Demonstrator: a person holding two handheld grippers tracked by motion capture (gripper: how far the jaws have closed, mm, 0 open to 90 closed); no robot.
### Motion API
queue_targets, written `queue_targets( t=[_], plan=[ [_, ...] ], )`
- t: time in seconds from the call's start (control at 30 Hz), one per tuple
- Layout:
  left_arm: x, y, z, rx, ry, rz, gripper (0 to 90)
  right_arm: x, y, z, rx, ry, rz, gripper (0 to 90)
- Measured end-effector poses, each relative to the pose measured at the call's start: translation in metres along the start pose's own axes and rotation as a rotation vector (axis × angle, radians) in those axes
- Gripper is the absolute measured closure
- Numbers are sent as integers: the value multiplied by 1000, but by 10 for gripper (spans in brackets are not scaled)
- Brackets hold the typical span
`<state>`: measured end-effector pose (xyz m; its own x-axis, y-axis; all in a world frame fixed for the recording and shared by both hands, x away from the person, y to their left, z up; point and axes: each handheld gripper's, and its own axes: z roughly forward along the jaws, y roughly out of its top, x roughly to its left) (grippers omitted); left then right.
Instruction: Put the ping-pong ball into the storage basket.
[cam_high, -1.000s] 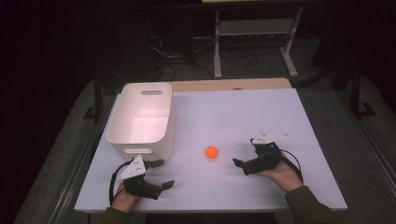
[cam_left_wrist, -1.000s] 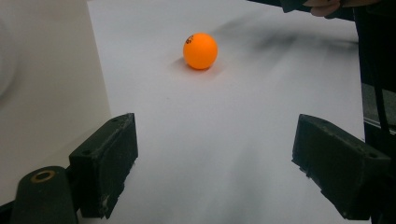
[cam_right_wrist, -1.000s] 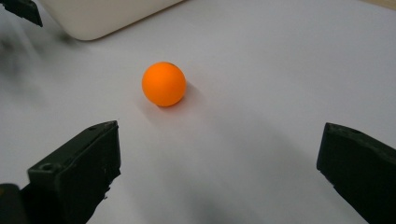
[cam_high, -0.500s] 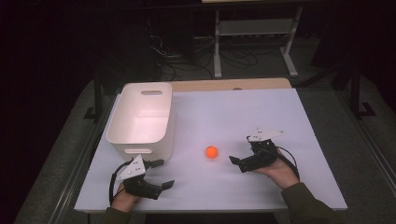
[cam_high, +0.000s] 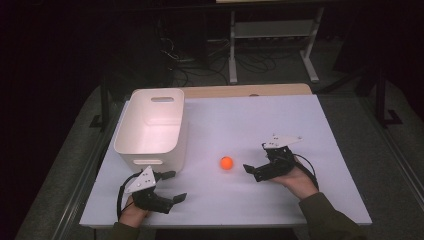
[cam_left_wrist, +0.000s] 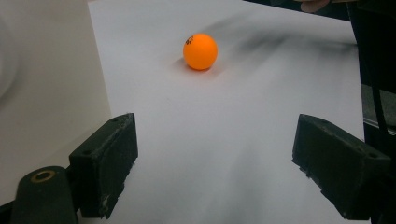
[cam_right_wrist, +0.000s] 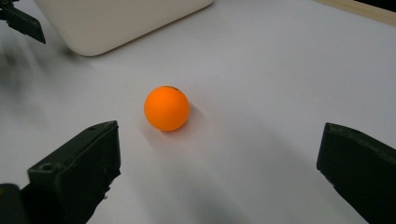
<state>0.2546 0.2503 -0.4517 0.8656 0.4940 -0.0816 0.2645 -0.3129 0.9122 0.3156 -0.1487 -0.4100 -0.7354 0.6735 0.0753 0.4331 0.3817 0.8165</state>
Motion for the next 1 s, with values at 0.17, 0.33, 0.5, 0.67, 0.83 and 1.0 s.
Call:
queue_targets(
  t=[0.17,0.33,0.5,0.67,0.83,1.0],
  plan=[
    [0,0,0,-1,0,1,140,0,3,3,2,2,-5,0],
    [0,0,0,-1,1,1,140,0,5,6,4,8,-5,0],
    [0,0,0,-2,1,0,140,0,8,8,3,11,-4,0],
    [0,0,0,0,1,-1,140,0,12,10,0,15,-6,0],
    [0,0,0,-1,0,0,140,0,15,13,0,19,-11,0],
    [0,0,0,-1,0,-3,140,0,18,16,1,23,-11,0]
  ],
)
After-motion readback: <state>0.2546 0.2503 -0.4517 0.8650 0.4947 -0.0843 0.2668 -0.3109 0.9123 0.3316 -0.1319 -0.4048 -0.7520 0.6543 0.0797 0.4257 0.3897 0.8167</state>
